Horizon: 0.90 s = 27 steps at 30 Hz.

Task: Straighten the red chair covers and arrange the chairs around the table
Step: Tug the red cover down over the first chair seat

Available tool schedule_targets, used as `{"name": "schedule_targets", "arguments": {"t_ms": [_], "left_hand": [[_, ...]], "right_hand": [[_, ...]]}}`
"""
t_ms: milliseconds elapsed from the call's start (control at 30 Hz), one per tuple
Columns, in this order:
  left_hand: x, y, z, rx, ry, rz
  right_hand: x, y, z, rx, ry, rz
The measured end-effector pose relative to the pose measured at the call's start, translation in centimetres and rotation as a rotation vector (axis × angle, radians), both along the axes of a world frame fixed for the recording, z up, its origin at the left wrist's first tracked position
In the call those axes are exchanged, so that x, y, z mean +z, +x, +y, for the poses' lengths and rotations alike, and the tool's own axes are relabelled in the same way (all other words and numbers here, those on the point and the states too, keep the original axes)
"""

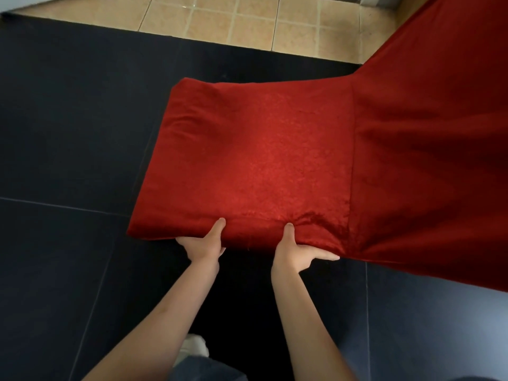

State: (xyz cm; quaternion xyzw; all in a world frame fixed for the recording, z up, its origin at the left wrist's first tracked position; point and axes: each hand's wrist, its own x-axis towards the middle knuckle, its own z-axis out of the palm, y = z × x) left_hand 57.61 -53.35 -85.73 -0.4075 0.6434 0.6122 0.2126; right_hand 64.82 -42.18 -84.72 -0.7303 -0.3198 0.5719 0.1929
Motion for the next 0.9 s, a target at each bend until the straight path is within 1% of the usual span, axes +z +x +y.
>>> {"name": "schedule_targets", "arguments": {"t_ms": [267, 500, 667, 800, 900], "left_hand": [[0.5, -0.6, -0.1, -0.048, -0.016, -0.072], [2.7, 1.1, -0.5, 0.0, 0.023, -0.146], [5.3, 2.6, -1.4, 0.051, 0.032, -0.185], [8.0, 3.7, -2.1, 0.089, 0.009, -0.237], [10.2, 4.2, -2.6, 0.139, 0.007, -0.272]], "right_hand": [[0.6, 0.0, 0.1, -0.019, -0.035, 0.005], [2.4, 1.5, 0.1, -0.019, -0.053, -0.016], [4.7, 2.8, -0.5, -0.003, -0.077, -0.077], [7.8, 3.8, -1.1, -0.008, -0.167, -0.075], [10.1, 4.5, -1.7, 0.001, -0.197, -0.097]]}}
